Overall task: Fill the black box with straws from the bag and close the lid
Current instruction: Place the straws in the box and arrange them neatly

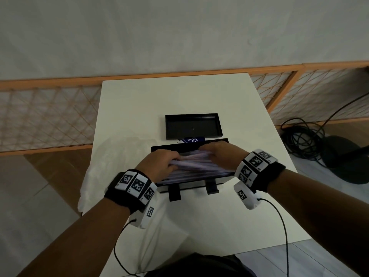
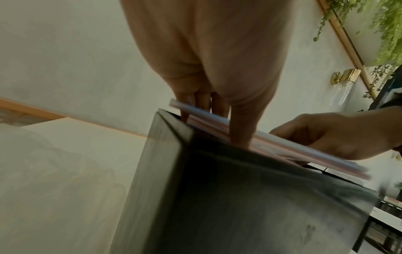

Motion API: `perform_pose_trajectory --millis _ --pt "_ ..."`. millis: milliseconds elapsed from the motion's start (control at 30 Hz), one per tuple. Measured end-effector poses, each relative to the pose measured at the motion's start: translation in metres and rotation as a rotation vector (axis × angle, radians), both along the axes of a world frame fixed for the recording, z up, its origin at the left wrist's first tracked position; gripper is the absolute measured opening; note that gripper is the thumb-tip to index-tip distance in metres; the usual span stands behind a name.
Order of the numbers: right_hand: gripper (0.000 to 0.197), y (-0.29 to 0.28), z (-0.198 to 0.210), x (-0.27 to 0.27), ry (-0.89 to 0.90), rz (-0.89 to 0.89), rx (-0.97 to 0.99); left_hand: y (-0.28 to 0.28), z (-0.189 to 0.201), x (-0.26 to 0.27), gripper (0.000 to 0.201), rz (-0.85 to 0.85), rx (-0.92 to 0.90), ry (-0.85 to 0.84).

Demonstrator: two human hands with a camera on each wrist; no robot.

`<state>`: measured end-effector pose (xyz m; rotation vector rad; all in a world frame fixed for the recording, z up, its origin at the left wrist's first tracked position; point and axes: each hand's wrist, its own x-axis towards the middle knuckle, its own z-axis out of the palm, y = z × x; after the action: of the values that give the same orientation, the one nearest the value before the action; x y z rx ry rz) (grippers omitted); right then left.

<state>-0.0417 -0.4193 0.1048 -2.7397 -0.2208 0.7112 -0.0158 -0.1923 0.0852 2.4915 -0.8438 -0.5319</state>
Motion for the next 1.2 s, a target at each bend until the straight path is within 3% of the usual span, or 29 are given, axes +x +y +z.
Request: perform_pose_trajectory --millis 200,267,367,467,600,700,800,900,1000,1133,1200 --pt "0.046 -0.013 0.013 -0.001 -0.114 -0.104 0.148 0.008 0.003 -0.002 0.049 0.045 0.024 0.058" --pt "0.046 -0.013 0.013 -0.003 -0.149 0.016 0.041 0.007 0.003 -0.001 0.048 0.045 0.063 0.068" --pt "0.057 0.001 -0.005 -0.005 -0.040 0.200 -0.223 0.001 0.000 0.002 0.043 -0.032 0.181 0.050" --pt "0.053 0.011 -0.021 -0.006 -0.076 0.234 -0.399 -0.002 0.000 0.003 0.041 -0.068 0.280 0.009" --pt "0.040 0.009 -0.018 -0.008 -0.165 0.237 -0.432 -0.002 0.001 0.000 0.035 -0.055 0.297 -0.036" --pt "0.041 0.003 -0.010 -0.006 -0.238 0.227 -0.392 0.001 0.002 0.001 0.040 -0.018 0.199 -0.085" --pt "0.047 -0.004 -0.008 -0.002 -0.215 0.170 -0.330 0.005 0.001 0.002 0.049 0.031 0.041 -0.029" --pt "0.064 -0.008 -0.012 -0.005 -0.074 0.052 -0.109 0.009 -0.002 0.003 0.056 -0.001 0.053 0.018" --pt "0.073 -0.012 -0.014 -0.013 -0.073 0.010 0.034 0.013 -0.002 0.003 0.054 -0.014 0.043 0.061" --pt "0.054 -0.017 -0.008 -0.027 -0.302 -0.077 0.148 0.017 0.001 0.000 0.033 0.116 -0.175 -0.003" --pt "0.049 -0.010 -0.010 -0.035 -0.301 -0.166 0.133 0.022 0.002 0.003 0.033 0.253 -0.246 -0.101"
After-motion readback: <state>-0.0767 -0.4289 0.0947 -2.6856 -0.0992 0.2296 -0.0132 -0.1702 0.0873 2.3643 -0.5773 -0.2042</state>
